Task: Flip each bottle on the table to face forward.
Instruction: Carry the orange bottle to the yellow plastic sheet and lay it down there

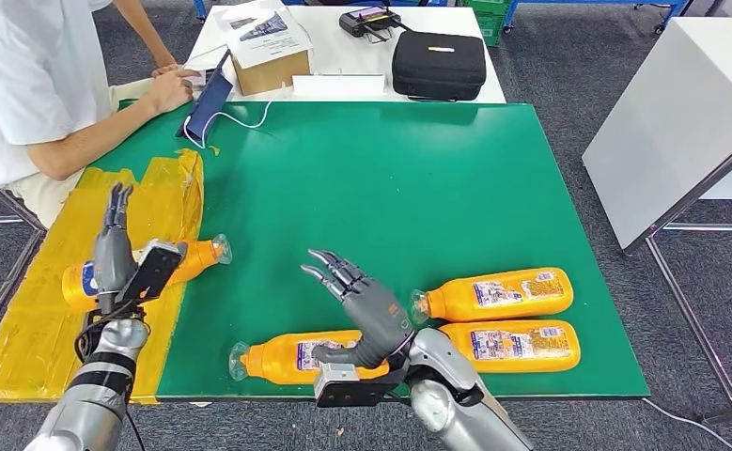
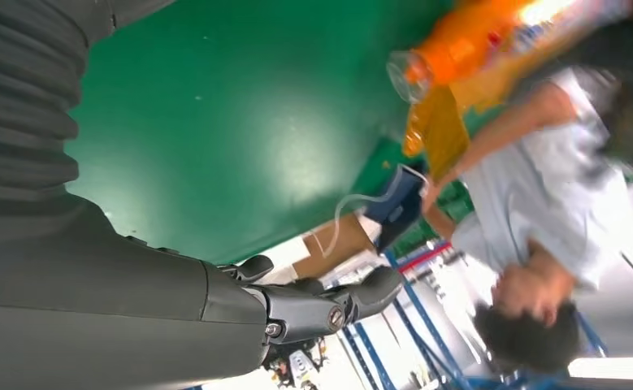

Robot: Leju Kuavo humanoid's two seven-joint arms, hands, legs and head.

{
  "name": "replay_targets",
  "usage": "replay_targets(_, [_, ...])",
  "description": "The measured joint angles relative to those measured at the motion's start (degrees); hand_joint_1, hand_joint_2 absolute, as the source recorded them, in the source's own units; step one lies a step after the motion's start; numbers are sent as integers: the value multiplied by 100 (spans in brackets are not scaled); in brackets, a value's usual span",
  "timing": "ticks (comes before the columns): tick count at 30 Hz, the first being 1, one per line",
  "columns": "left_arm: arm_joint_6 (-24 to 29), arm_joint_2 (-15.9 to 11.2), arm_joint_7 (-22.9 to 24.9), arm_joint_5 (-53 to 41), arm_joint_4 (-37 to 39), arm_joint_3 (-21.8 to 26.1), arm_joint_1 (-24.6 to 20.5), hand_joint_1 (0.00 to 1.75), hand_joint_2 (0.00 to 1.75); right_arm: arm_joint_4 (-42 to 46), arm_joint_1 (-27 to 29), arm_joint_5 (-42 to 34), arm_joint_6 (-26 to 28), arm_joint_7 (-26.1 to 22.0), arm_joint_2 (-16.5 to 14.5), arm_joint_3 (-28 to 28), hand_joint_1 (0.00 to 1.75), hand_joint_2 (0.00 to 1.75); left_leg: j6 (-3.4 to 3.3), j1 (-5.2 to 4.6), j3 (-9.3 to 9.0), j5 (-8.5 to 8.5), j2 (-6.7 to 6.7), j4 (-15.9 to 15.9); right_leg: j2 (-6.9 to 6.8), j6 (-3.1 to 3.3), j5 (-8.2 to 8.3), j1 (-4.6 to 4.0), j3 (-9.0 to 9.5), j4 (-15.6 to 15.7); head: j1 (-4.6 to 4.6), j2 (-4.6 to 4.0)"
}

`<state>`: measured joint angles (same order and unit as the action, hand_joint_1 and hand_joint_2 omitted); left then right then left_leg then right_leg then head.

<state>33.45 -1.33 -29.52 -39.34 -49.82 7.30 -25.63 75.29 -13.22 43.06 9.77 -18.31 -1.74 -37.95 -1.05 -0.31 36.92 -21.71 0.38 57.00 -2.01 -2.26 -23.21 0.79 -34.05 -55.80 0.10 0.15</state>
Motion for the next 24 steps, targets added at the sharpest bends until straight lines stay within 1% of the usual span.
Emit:
replay_targets(3, [79, 115, -63, 387, -499, -30, 179, 0, 175, -364, -117, 330, -71, 153, 20, -210, 0, 175, 0, 0, 0, 0, 0, 0, 0, 0, 0, 0, 0, 0, 0, 0])
replay_targets(6, [-93, 233, -43, 656, -1087, -164, 386, 0, 175, -881, -289, 534, -105, 199, 25, -501, 0, 175, 0, 0, 1, 0, -1, 0, -1, 0, 0, 1, 0, 0, 0, 0])
replay_targets(9, [-206, 317, -22, 762, -1506, -301, 521, 0, 175, -1270, -407, 586, -107, 200, 23, -717, 0, 175, 0, -1, 2, -1, -3, 0, -1, 0, 0, 1, 0, 1, 0, 0])
replay_targets(12, [-255, 363, -25, 833, -1740, -379, 590, 0, 175, -1487, -486, 607, -110, 216, 21, -837, 0, 175, -1, -1, 2, -1, -1, 0, -1, 0, 0, 1, 0, 1, 0, 0])
replay_targets(15, [-403, 398, -86, 989, -1941, -465, 662, 0, 175, -1670, -592, 783, -121, 347, 12, -974, 0, 175, 0, 0, -2, -1, 2, 0, 0, -1, 0, 0, 0, 1, -1, 0])
replay_targets(19, [-559, 467, -45, 1051, -2281, -725, 778, 0, 175, -2037, -793, 1059, -101, 546, -73, -1222, 0, 175, 0, 1, -8, 0, 3, 0, 0, 0, 0, -1, 4, 1, -1, 0])
replay_targets(24, [-687, 543, 61, 1139, -2571, -1054, 866, 0, 175, -2503, -1001, 1222, 32, 762, -214, -1443, 0, 175, 0, 1, -19, -1, 8, 0, 2, 1, 1, 0, 12, 2, 0, 0])
